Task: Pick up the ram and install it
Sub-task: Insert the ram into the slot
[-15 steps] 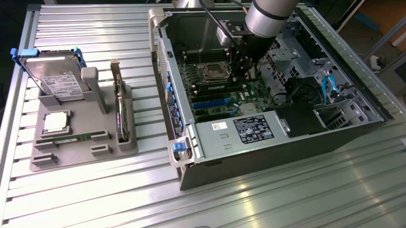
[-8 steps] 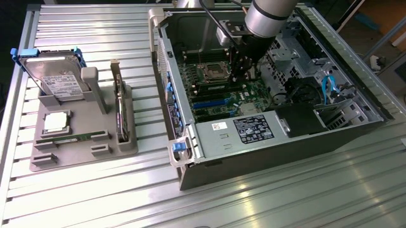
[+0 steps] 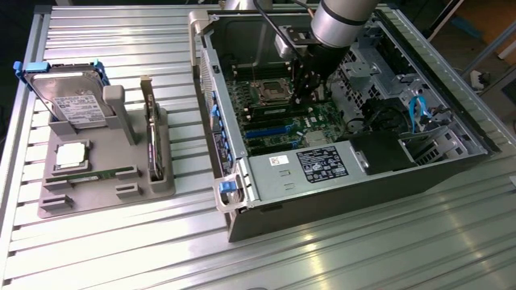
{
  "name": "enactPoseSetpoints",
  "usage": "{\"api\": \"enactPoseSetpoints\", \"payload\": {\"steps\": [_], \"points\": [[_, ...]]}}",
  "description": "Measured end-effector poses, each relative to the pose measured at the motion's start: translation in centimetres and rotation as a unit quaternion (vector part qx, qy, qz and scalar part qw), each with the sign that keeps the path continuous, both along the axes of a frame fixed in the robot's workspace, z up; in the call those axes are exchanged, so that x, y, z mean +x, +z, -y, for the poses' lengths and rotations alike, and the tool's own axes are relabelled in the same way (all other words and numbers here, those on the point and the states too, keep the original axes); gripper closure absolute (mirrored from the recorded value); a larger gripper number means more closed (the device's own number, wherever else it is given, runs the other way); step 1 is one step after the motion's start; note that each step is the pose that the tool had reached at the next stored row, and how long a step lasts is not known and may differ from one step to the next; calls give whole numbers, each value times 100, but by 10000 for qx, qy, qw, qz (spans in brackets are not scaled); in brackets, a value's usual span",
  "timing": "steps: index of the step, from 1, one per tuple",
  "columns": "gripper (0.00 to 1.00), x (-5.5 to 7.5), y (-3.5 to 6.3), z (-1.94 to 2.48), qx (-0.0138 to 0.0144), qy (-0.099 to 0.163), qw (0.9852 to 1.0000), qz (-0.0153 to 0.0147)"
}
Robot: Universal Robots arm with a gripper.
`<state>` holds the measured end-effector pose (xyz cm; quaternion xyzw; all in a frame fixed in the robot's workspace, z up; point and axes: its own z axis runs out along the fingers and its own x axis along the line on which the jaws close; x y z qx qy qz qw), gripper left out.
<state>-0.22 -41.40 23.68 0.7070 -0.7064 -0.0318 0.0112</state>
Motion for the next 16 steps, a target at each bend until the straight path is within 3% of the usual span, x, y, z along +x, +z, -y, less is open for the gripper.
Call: {"api": "enactPoseSetpoints", "payload": {"steps": [16], "points": [[88,0,29,0,0,-3,10000,0]]}}
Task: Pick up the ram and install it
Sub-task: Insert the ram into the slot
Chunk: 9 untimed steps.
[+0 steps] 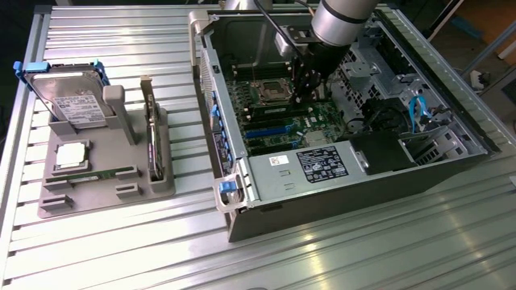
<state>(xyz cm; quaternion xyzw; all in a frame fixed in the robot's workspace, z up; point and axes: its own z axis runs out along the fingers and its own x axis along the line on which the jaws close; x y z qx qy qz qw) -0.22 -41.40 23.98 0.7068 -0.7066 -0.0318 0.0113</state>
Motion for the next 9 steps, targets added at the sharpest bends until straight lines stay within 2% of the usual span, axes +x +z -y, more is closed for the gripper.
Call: {"api": "enactPoseSetpoints", "payload": {"steps": [9], "points": [[88,0,-2,0,2,-24,10000,0]]}}
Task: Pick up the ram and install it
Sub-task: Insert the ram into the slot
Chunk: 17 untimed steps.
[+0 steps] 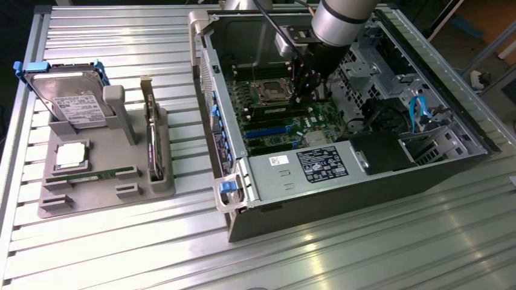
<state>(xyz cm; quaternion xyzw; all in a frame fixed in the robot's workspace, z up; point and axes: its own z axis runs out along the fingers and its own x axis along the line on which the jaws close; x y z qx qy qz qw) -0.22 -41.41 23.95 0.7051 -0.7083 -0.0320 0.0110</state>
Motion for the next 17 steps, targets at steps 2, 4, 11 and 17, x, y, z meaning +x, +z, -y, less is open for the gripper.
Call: {"api": "enactPoseSetpoints", "payload": {"steps": [2,4,11,17], "points": [[88,0,-15,0,6,-1,10000,0],[88,0,-26,0,7,-1,10000,0],[88,-4,-29,0,7,0,10000,2],[88,-10,-33,0,6,0,10000,2]]}}
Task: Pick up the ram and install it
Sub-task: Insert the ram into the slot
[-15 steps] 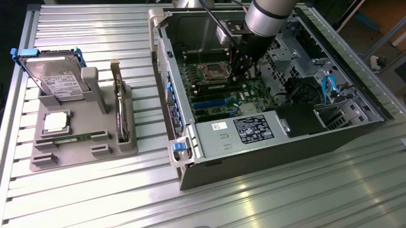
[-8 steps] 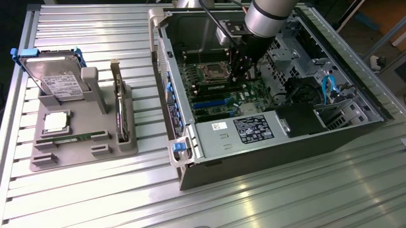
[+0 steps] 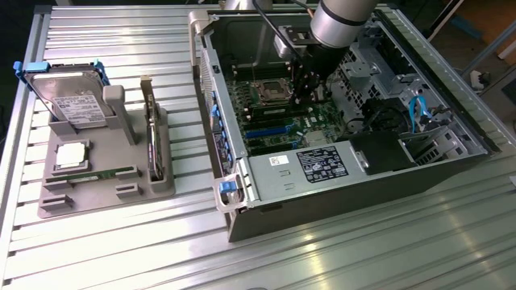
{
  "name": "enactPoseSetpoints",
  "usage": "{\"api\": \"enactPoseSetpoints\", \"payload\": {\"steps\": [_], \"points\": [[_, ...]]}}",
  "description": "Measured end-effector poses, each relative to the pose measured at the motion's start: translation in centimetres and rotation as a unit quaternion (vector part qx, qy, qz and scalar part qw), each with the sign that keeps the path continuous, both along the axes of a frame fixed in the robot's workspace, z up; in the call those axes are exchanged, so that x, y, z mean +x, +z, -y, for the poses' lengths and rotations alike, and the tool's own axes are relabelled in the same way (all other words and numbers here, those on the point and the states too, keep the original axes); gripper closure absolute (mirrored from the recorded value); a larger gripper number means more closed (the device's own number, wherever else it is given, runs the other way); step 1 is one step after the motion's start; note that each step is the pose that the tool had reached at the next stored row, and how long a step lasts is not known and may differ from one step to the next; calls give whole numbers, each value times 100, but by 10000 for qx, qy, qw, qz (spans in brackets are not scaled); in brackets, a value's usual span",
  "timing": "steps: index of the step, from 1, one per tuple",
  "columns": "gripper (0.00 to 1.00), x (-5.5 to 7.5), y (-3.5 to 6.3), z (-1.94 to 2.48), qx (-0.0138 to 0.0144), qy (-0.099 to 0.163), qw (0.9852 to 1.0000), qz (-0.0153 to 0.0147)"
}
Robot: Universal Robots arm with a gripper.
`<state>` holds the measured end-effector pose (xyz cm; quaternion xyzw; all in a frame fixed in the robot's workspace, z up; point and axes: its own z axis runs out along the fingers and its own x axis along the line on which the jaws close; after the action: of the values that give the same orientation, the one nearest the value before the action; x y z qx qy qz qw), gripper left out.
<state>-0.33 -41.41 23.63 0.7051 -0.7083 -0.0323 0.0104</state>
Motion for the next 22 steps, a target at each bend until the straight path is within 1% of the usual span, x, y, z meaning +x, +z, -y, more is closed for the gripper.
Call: {"api": "enactPoseSetpoints", "payload": {"steps": [4,10,22], "points": [[88,-1,3,0,1,0,10000,0],[88,0,54,0,0,0,10000,0],[88,0,56,0,-1,-16,10000,0]]}}
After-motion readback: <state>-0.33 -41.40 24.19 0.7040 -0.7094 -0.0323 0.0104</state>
